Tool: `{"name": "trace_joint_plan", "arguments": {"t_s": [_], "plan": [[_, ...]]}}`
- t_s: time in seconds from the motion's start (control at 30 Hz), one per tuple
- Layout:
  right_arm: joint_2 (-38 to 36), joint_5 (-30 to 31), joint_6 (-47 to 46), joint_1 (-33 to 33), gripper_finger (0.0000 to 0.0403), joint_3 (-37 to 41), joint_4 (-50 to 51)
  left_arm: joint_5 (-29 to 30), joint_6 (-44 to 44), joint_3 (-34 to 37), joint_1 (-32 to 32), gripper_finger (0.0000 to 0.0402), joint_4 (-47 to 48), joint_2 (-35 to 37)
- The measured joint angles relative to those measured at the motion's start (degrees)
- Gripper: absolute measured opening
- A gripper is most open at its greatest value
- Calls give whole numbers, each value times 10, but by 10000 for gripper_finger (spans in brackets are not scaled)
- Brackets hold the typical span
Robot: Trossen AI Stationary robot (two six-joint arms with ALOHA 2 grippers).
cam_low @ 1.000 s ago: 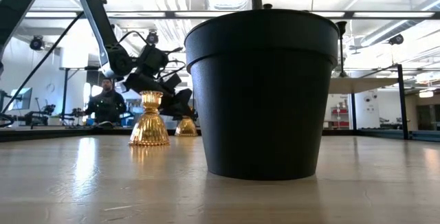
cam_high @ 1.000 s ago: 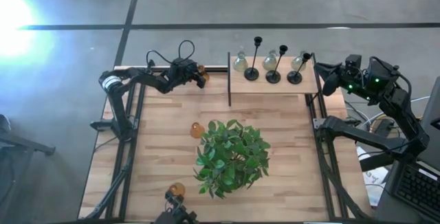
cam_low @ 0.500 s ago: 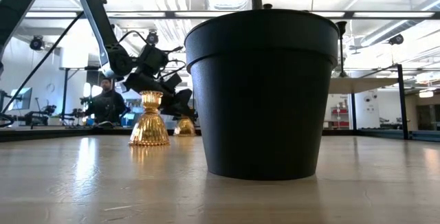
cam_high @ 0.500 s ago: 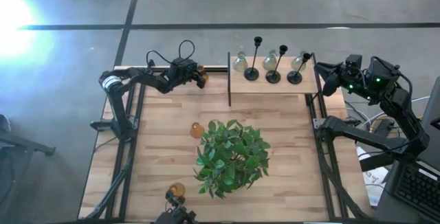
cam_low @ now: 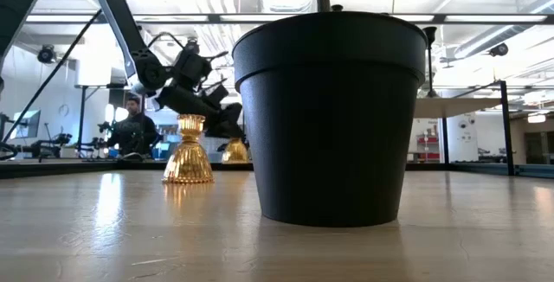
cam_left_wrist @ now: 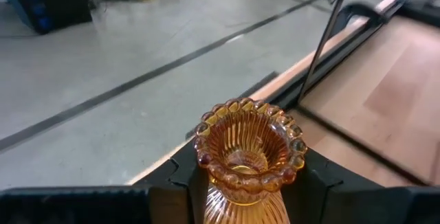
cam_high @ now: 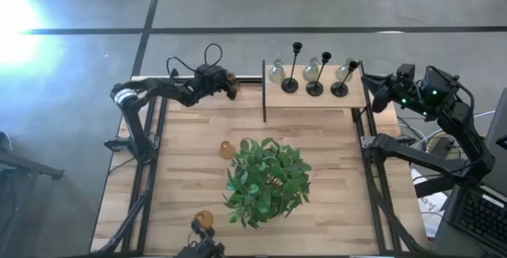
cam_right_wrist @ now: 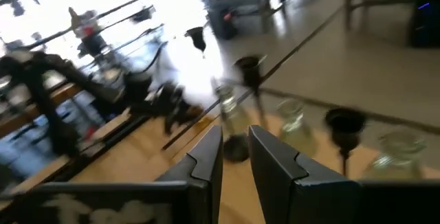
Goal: Pick & Place candle stick holders
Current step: Put the top yellow glass candle holder on the shelf
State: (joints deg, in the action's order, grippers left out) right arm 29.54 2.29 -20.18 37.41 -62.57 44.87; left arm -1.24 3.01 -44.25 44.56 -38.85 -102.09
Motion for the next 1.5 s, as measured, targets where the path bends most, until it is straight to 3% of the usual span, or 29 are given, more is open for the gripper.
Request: {"name": "trace_joint_plan", "arguments": {"t_s": [0.13,0.27,0.7,0.83,0.97,1.07,1.23,1.5], "plan": [[-20,-74,19,0,62,0,39,-8,-4,0,0,140,5,32],[-56,-96,15,0,59,0,44,-17,-8,0,0,140,40,74],[-189,-52,9,0,76,11,69,-118,-1,-2,-19,140,96,252],[-207,-51,9,0,81,12,69,-129,-13,-70,-36,140,234,294],[-214,-51,40,0,85,12,69,-143,-60,-194,-60,140,409,291],[-209,-51,66,0,87,12,69,-167,-62,-274,-74,140,474,273],[-198,-51,77,0,79,12,69,-205,-61,-338,-104,140,497,230],[-193,-51,73,0,66,12,69,-214,-80,-359,-137,140,474,162]]}}
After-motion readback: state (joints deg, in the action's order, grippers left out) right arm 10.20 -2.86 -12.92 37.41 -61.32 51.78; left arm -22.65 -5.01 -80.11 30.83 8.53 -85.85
